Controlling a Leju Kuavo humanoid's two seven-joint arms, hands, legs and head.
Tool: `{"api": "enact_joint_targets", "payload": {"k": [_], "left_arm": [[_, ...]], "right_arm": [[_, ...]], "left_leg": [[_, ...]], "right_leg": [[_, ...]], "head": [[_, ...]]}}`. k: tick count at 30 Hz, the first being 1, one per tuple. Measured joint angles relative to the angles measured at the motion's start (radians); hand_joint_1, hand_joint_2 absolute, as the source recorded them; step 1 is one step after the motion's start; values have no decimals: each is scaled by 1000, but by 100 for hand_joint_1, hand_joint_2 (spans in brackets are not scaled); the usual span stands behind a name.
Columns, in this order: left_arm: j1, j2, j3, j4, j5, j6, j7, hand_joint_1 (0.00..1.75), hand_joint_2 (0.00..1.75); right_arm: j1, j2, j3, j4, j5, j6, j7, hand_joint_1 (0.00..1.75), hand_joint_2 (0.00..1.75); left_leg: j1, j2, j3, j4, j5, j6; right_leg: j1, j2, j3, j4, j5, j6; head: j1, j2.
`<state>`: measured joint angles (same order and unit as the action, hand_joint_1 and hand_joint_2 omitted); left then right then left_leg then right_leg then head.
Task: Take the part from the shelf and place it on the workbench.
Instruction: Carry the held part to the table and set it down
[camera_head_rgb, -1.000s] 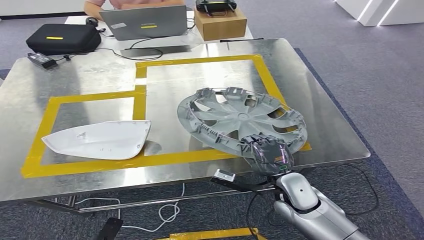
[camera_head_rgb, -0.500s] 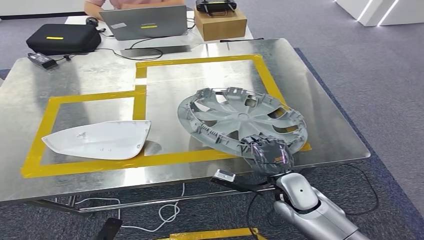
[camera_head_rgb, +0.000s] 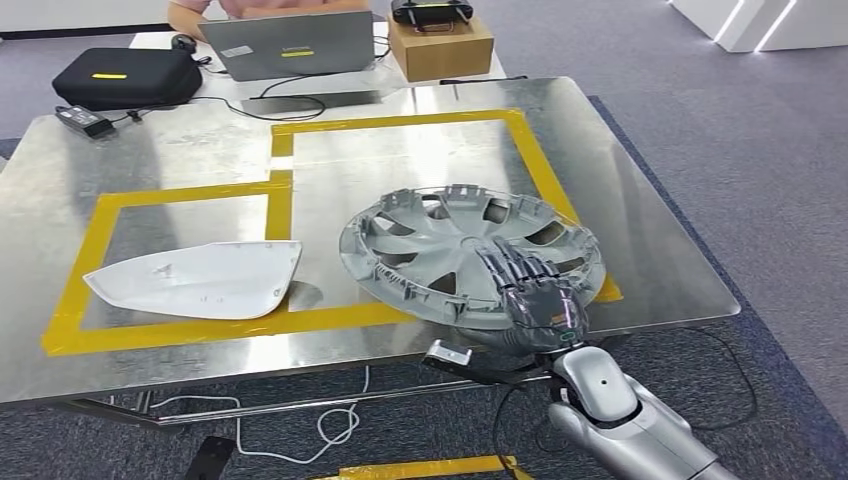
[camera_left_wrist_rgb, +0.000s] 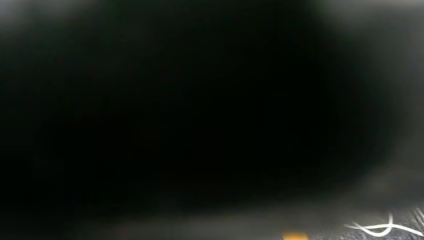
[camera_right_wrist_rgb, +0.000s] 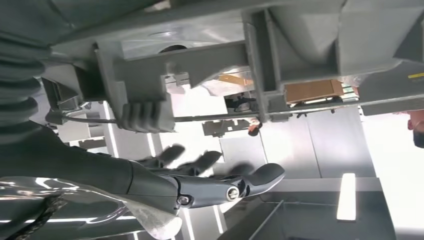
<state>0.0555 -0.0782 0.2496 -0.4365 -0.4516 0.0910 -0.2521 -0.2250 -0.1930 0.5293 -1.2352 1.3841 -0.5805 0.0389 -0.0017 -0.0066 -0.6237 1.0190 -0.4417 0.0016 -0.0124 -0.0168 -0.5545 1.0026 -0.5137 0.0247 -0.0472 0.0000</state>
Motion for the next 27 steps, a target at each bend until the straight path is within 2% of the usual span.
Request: {"api": "enact_joint_targets", "payload": {"k": [13, 17, 27], "left_arm": [[4, -6, 33, -1, -45, -6, -20, 0, 0], [5, -10, 46, -1, -58, -12, -9, 0, 0], [8, -17, 66, -9, -83, -28, -6, 0, 0]], "right_arm": [[1, 0, -7, -1, -2, -8, -2, 0, 0], [1, 0, -7, -9, -54, -5, -20, 0, 0], [-28, 9, 8, -132, -105, 25, -55, 0, 0]], "left_leg": [[0, 0, 0, 0, 0, 0], [0, 0, 0, 0, 0, 0], [0, 0, 1, 0, 0, 0]], "right_leg": [[0, 0, 0, 0, 0, 0], [0, 0, 0, 0, 0, 0], [0, 0, 1, 0, 0, 0]], "head": [[0, 0], [0, 0], [0, 0]]}}
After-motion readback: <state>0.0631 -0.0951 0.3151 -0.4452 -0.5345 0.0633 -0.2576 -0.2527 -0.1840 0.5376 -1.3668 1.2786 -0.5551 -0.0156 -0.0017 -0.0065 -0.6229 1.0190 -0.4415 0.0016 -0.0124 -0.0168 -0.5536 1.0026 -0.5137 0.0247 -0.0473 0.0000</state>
